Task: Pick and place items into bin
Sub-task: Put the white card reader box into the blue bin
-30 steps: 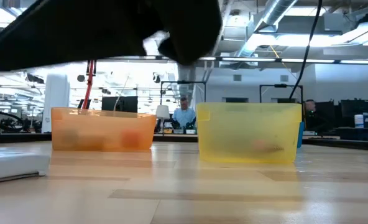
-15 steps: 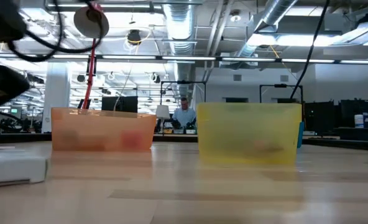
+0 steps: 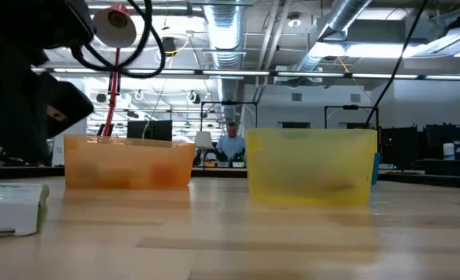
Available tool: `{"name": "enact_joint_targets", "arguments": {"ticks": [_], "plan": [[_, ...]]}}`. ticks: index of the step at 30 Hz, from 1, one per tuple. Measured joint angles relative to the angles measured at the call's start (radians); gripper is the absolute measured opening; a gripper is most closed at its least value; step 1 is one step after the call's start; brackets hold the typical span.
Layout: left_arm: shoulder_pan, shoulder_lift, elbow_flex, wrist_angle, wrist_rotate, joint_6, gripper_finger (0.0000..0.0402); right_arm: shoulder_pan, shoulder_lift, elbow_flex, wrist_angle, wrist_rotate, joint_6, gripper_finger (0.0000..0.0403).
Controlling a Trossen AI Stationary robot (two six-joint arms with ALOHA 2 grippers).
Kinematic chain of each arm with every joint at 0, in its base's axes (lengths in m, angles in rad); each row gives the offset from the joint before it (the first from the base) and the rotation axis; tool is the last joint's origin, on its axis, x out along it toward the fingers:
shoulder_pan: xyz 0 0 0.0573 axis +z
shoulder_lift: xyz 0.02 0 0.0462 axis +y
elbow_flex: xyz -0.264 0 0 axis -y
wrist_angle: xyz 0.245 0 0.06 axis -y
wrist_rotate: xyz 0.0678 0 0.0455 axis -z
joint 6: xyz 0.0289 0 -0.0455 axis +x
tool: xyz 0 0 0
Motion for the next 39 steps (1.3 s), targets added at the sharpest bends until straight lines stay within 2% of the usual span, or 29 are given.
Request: {"name": "enact_joint_targets", "arguments": {"ticks": [3,11,16,21,23,34,39], "plan": [[-0.042,0.000,0.015,0.000,0.020,-0.016,0.0000,0.010,-0.003,0.000,-0.011,0.000,0.043,0.0167],[-0.139,0.036,0.026,0.018,-0.015,-0.104,0.0000,0.010,0.000,-0.022,-0.009,0.001,0.053,0.0135],[-0.133,0.166,0.046,0.158,-0.007,-0.055,0.0000,0.005,0.000,-0.022,0.017,0.001,0.038,0.0089],[-0.126,0.212,0.100,0.144,-0.030,0.048,0.0000,0.006,0.000,-0.022,0.009,0.000,0.033,0.0025],[-0.113,0.212,0.103,0.143,-0.016,0.080,0.0000,0.008,0.000,-0.022,0.008,0.000,0.011,0.0007],[0.079,0.215,0.101,0.179,0.018,0.132,0.0000,0.016,0.000,-0.021,0.034,0.001,-0.018,0.0004],[0.138,0.218,0.099,0.222,-0.090,0.123,0.0000,0.029,0.000,-0.021,0.036,0.000,-0.019,0.0001]]}}
